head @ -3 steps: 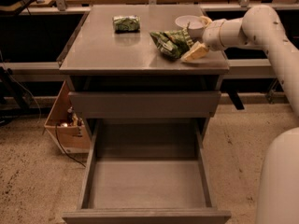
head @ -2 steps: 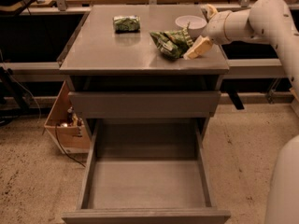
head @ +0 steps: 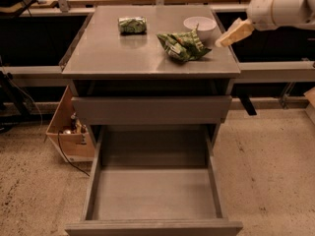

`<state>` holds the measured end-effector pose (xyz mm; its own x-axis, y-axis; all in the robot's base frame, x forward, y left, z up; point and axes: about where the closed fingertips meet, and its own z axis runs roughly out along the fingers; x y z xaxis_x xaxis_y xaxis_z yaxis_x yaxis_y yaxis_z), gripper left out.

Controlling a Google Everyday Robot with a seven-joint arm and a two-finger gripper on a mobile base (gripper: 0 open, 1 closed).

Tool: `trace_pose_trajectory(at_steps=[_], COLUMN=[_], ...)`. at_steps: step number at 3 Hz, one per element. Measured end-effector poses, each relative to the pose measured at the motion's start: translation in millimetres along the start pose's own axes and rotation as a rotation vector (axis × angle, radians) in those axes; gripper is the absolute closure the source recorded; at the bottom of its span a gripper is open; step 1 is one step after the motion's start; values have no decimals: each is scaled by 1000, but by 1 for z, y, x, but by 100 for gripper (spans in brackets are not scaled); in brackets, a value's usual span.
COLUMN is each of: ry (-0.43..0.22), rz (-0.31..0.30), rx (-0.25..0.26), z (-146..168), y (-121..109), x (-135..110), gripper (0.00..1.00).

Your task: Pick green jalapeno chip bag from middle drawer and place on counter

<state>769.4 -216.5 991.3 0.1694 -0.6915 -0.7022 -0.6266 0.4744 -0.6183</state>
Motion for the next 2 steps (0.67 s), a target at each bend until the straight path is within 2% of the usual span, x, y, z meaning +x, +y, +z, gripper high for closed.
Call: trace_pose_trajectory(at_steps=[1,2], ry=[66,136], rz=[10,22], rx=[95,196], z=[-68,-122], y=[-20,-31], x=[5,9], gripper=[0,0])
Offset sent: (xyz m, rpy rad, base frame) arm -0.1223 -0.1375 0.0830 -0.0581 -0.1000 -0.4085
